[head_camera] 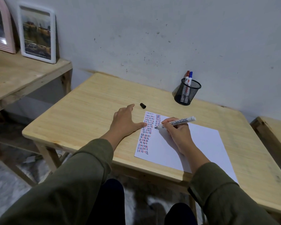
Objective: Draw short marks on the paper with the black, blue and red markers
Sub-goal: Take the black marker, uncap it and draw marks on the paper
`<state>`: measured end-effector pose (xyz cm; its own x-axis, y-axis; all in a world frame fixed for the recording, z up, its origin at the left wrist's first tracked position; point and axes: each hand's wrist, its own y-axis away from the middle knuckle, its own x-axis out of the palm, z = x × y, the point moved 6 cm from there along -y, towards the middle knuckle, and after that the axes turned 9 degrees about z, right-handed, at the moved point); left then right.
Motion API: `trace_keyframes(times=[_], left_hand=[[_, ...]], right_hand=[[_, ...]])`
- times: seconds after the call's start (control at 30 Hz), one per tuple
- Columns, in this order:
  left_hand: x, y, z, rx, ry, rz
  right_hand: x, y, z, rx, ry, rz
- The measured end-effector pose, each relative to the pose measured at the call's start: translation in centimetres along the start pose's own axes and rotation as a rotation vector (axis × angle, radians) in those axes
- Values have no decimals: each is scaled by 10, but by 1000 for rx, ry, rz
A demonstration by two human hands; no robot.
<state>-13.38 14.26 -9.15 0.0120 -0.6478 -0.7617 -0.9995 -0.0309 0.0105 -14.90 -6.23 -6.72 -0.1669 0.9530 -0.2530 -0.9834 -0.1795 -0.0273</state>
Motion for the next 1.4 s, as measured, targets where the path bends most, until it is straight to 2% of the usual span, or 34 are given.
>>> trace_keyframes(times=[0.2, 0.33, 0.43, 0.6, 0.8, 0.87, 1.03, 1.17, 1.4], left_hand=[[-1, -5, -1, -30, -24, 19], [-9, -20, -8, -79, 87, -42], [-7, -36, -19, -56, 106, -27], [0, -58, -31, -24, -24, 13], [8, -70, -30, -3, 13, 28], [7, -70, -32, 8, 69, 27], [-9, -60, -52, 106, 446, -34], [-18, -52, -59, 116, 694, -47], [-40, -46, -73, 200, 656, -51]], right_hand=[[-4, -4, -4, 36, -145, -18], [-4, -13, 1, 33, -272, -26], [-3, -20, 7, 13, -299, 15], [-4, -32, 14, -33, -297, 60], [-10, -43, 18, -47, -335, 46], [-12, -46, 20, -53, -346, 38], [-17, -56, 33, -82, -335, 43], [-20, -61, 48, -111, -329, 56], [-22, -60, 59, -136, -306, 71]])
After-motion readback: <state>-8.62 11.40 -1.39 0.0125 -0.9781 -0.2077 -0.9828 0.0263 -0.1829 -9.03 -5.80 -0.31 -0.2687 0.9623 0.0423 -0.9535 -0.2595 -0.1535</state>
